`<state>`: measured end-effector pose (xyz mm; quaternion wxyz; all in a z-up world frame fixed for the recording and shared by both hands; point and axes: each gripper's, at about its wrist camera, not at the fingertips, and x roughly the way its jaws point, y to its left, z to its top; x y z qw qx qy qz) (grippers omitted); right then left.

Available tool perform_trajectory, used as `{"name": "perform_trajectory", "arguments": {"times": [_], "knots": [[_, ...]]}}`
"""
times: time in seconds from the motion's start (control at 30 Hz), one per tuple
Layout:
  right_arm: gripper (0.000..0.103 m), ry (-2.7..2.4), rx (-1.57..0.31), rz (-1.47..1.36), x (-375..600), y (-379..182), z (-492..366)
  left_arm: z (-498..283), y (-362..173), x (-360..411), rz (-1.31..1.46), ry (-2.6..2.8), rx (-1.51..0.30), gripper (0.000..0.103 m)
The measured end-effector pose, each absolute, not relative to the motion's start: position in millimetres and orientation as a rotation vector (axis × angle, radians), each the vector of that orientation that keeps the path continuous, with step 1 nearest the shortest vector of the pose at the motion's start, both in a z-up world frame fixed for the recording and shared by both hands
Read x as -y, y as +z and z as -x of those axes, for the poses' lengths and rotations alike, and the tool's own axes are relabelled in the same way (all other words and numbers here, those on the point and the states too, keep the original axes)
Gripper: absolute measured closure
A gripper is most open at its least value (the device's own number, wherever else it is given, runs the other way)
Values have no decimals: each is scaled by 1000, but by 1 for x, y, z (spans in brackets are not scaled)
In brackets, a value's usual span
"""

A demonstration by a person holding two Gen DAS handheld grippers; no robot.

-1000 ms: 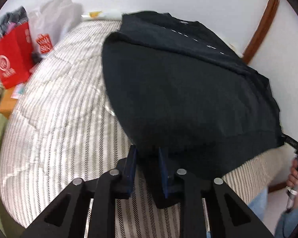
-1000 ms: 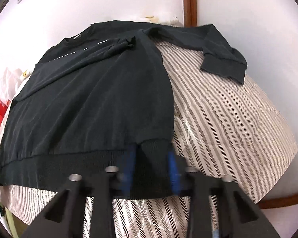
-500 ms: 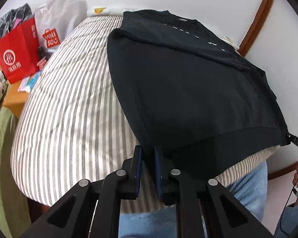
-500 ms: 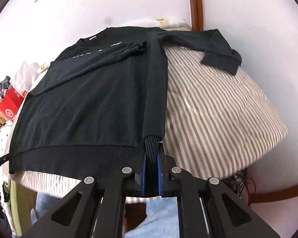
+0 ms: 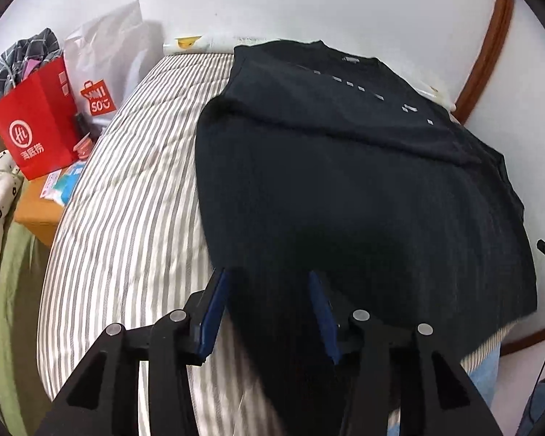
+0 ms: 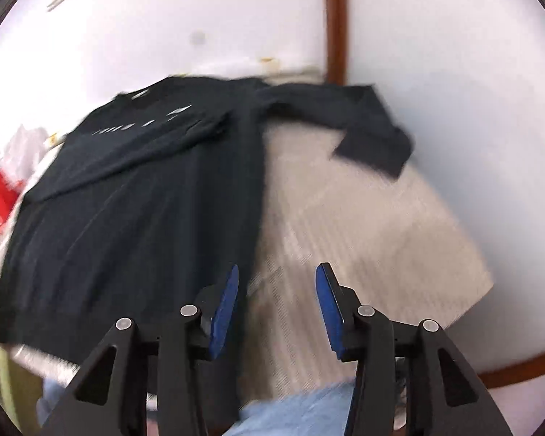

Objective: Fold small clothes
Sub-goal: 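Grasp the plain sleeve cuff with the right tool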

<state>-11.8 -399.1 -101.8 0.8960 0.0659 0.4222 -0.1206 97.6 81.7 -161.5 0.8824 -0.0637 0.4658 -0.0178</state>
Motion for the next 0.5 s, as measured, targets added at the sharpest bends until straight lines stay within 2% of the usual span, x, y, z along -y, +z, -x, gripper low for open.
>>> {"name": "perform_trajectory", "arguments": {"times": [0.17, 0.5], "knots": [[53, -331, -867, -140, 446, -104, -39, -135, -154, -76, 144, -23, -947, 48], [53, -407, -946, -189, 490, -143, -121, -201, -170, -64, 141, 3, -976, 48]]}}
